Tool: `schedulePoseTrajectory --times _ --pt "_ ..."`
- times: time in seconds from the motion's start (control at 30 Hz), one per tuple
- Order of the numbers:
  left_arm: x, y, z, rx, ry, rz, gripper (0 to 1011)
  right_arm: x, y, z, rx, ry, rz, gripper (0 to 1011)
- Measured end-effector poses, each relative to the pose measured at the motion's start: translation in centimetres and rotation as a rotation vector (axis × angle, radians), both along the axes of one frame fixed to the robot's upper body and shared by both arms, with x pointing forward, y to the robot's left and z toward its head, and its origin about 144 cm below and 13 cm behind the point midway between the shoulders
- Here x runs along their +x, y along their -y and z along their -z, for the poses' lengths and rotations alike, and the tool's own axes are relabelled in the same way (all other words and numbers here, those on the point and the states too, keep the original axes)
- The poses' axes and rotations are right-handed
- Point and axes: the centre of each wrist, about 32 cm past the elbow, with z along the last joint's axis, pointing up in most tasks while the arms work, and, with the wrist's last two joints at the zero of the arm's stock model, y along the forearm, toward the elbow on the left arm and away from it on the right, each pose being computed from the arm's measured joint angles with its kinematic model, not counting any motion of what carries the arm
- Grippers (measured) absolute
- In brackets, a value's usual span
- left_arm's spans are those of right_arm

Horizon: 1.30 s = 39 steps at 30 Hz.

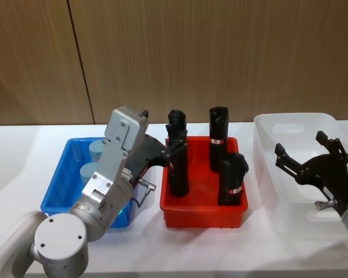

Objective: Pick the cotton swabs from the blue box and place them into the white box.

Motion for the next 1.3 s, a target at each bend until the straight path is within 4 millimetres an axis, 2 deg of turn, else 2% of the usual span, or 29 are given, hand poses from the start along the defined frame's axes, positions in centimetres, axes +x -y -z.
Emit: schedulePoseTrajectory --times 0.43,1.3 --pt "0.0 -0.4 0.0 0.009 -0.004 0.002 1004 0.0 0.0 0.0 0.000 0.000 0.000 1002" --pt "-1.1 -6.0 0.9 -0.057 -0.147 -0.162 1004 0.0 0.0 0.0 0.000 0.000 0.000 1002"
